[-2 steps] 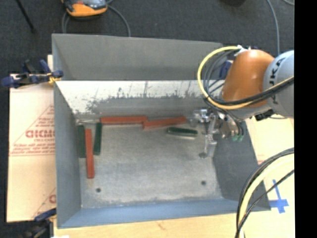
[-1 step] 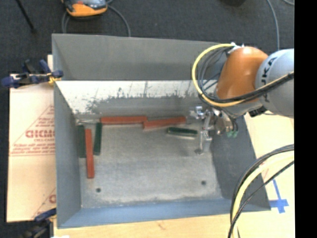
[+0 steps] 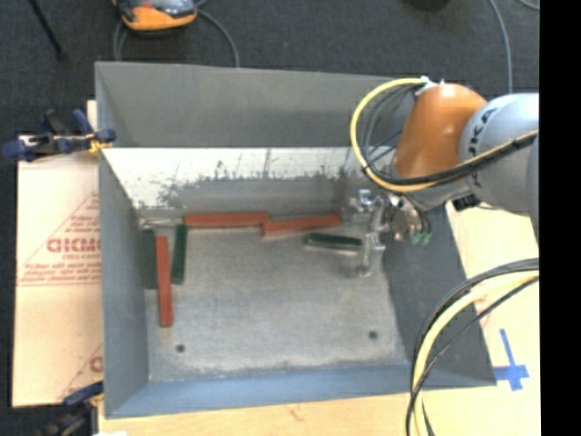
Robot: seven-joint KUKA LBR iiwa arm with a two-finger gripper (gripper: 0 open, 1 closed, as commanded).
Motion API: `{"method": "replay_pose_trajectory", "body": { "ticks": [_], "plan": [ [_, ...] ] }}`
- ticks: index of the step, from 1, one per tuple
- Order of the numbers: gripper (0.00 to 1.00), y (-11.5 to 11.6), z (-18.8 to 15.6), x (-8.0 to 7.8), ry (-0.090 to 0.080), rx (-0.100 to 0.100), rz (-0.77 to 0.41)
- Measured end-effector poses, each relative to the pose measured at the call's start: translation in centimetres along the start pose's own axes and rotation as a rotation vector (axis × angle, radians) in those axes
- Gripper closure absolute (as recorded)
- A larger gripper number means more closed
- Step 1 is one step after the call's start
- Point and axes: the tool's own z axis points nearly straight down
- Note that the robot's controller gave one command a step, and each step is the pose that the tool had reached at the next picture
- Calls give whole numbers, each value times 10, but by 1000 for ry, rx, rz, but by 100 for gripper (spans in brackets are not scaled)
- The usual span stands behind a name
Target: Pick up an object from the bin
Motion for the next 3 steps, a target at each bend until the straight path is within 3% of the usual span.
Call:
{"method": "replay_pose_trajectory", "body": {
  "ticks": [1, 2, 3],
  "plan": [
    [100, 31, 14, 21, -2, 2, 198],
    [100, 31, 14, 21, -2, 2, 197],
    [100, 34, -31, 13, 10, 0, 194]
  ]
}}
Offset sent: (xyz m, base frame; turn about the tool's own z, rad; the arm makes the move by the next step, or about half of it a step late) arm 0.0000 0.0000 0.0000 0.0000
